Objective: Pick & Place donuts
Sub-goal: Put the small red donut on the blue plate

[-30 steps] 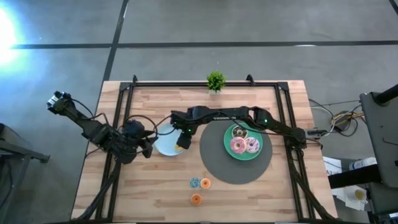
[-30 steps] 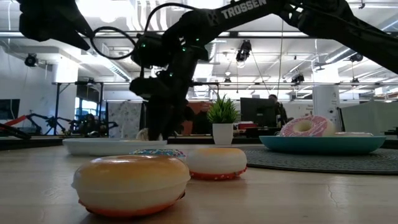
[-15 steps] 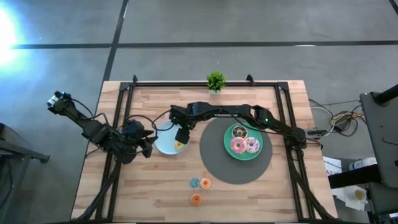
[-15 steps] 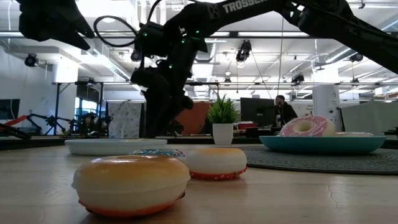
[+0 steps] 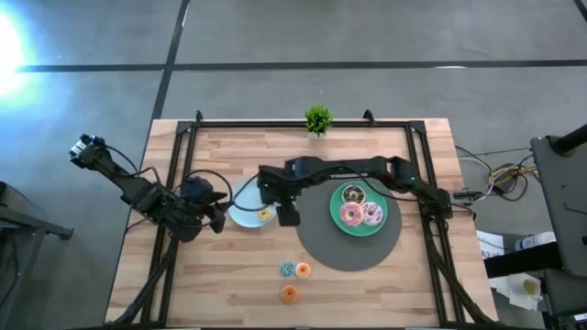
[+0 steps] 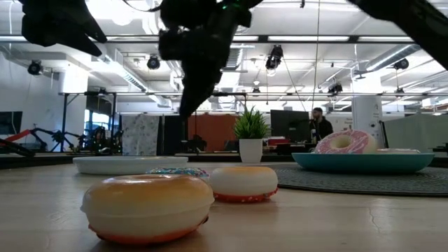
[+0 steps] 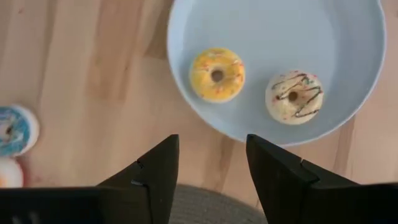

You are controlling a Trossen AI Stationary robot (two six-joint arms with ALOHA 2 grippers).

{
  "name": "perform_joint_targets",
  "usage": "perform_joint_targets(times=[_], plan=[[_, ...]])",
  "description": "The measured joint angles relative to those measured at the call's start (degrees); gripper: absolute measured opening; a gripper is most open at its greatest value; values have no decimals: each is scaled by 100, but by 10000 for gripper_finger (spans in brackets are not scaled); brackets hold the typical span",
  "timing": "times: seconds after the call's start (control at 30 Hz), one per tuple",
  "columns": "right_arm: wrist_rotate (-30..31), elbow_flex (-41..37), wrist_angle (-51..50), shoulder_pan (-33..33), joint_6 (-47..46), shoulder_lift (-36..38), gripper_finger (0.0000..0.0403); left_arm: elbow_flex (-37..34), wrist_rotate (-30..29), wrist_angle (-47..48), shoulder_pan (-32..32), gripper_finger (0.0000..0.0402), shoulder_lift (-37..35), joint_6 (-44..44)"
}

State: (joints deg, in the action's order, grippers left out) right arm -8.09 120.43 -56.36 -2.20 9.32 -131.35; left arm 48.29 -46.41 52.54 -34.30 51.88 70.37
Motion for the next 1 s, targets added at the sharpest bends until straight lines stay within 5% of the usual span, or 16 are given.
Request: perform_joint_targets(times=[0.27,0.43,0.63,1.0], plan=[[-260,-2740,1233,325,134,1788,170,-48,0,-40,0,151,237,-22],[-369,-3994,1608,973,988,2688,175,-83,0,-101,0,151,336,-77],[-353,-4779,2059,1843,2063,2810,181,-83,-13,-154,4,151,362,-146],[-81,-5214,3884,2411,2205,2482,187,-85,-17,-209,7,151,364,-119]])
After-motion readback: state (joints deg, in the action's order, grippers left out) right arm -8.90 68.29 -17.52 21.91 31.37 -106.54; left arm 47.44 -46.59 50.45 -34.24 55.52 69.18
